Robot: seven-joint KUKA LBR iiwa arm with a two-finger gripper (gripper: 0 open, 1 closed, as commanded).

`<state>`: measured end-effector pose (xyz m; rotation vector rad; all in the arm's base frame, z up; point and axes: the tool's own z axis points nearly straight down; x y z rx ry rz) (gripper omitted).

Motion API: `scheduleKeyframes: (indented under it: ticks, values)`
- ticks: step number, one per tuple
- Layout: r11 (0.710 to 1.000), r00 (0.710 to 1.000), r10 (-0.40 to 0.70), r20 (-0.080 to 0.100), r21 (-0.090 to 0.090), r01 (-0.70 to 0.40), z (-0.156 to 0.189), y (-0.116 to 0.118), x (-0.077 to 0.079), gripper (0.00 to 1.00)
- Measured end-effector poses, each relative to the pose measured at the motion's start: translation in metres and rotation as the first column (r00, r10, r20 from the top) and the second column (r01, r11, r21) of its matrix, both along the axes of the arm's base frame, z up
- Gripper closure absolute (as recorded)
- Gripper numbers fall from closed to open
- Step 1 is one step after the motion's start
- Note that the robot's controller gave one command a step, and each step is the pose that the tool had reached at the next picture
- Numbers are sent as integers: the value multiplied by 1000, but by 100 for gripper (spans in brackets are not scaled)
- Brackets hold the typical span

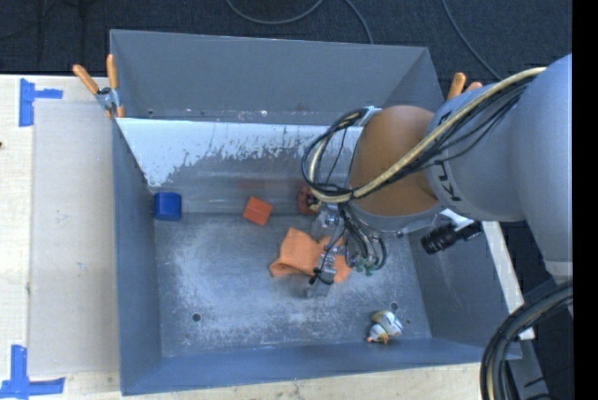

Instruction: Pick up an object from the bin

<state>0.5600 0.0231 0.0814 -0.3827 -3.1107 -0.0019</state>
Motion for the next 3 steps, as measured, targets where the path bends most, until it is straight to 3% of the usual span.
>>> scheduleKeyframes:
  ticks: [1,2,3]
  values:
    - [993,993,117,-3,-3,-117,-9,-6,-3,0]
    - [944,944,-330,0,-2,330,-11,7,15,100]
    - [944,944,-331,0,-2,331,-11,7,16,100]
